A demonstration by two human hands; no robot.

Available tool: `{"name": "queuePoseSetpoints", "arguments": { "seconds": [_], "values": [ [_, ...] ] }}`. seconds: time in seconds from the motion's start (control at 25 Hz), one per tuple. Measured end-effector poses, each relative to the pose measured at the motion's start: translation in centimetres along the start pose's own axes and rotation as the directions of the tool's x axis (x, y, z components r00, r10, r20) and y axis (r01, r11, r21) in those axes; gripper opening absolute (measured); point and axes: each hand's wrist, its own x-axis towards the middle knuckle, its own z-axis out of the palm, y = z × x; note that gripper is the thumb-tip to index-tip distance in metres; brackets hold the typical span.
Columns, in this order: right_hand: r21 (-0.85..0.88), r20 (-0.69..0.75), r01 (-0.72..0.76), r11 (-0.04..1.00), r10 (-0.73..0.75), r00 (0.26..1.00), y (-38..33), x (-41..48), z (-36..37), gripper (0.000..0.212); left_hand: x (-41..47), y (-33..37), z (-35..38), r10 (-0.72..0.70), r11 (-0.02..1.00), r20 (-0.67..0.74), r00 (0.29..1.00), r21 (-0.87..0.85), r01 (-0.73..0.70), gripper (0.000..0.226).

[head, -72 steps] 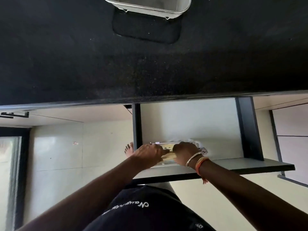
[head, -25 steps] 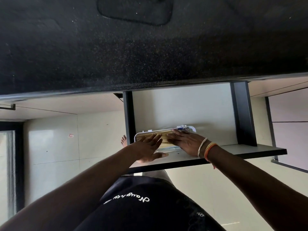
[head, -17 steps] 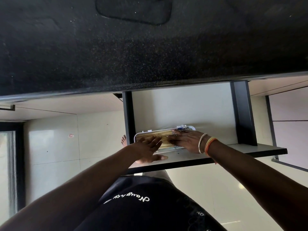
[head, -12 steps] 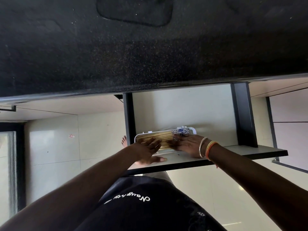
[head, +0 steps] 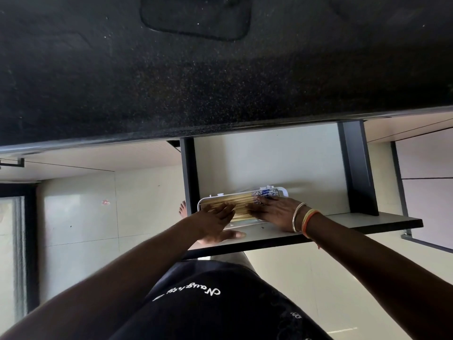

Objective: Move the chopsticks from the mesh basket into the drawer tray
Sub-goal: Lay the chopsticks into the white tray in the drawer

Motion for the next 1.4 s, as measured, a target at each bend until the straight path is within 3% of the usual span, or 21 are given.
{"name": "queuePoseSetpoints", "arguments": {
  "seconds": [0.2, 0.44, 0.6, 0.72, 0.92, 1.0, 1.12, 1.28, 1.4],
  "values": [
    [0.027, 0.045, -0.026, 0.999, 0.024, 0.999, -0.1, 0.1, -0.3, 0.056, 0.1, 0.3, 0.6, -0.014, 0.999, -0.078, 0.997, -0.053, 0.01, 0.094],
    [-0.003, 0.146, -0.028, 1.0, 0.028, 0.989, -0.3, 0.0, -1.3, 0.059, 0.6, 0.7, 0.9, -0.063, 0.988, -0.054, 0.997, -0.145, 0.055, 0.122],
    [-0.014, 0.189, -0.065, 0.998, 0.066, 0.98, -0.6, -0.1, -1.7, 0.073, -0.1, 1.2, 0.8, -0.082, 0.982, -0.069, 0.994, -0.174, 0.069, 0.094],
    [0.002, 0.213, -0.088, 0.996, 0.086, 0.973, -0.9, -0.1, -2.6, 0.077, -0.2, 1.3, 0.7, -0.098, 0.982, -0.113, 0.989, -0.173, 0.077, 0.089],
    [0.214, 0.035, -0.222, 0.951, 0.22, 0.975, -1.3, -1.1, -2.7, 0.082, -2.0, 2.0, 0.5, -0.166, 0.961, -0.325, 0.931, -0.265, 0.079, 0.086],
    [0.298, -0.029, -0.361, 0.884, 0.386, 0.922, -2.3, -2.1, -3.2, 0.072, -3.0, 2.7, 1.4, -0.218, 0.928, -0.439, 0.872, -0.371, 0.045, 0.087],
    [0.47, -0.224, -0.499, 0.728, 0.646, 0.73, -3.4, -3.6, -3.4, 0.056, -2.9, 3.9, 3.1, -0.29, 0.905, -0.571, 0.768, -0.425, 0.026, 0.091],
    [0.501, -0.33, -0.556, 0.663, 0.741, 0.585, -7.4, -3.8, -1.3, 0.034, -1.3, 6.7, 4.0, -0.342, 0.922, -0.686, 0.643, -0.378, 0.087, 0.092],
    [0.409, -0.52, -0.546, 0.732, 0.678, 0.52, -9.7, -3.3, 0.5, 0.034, -0.4, 8.3, 4.0, -0.366, 0.928, -0.77, 0.523, -0.342, 0.146, 0.096]
  ]
}}
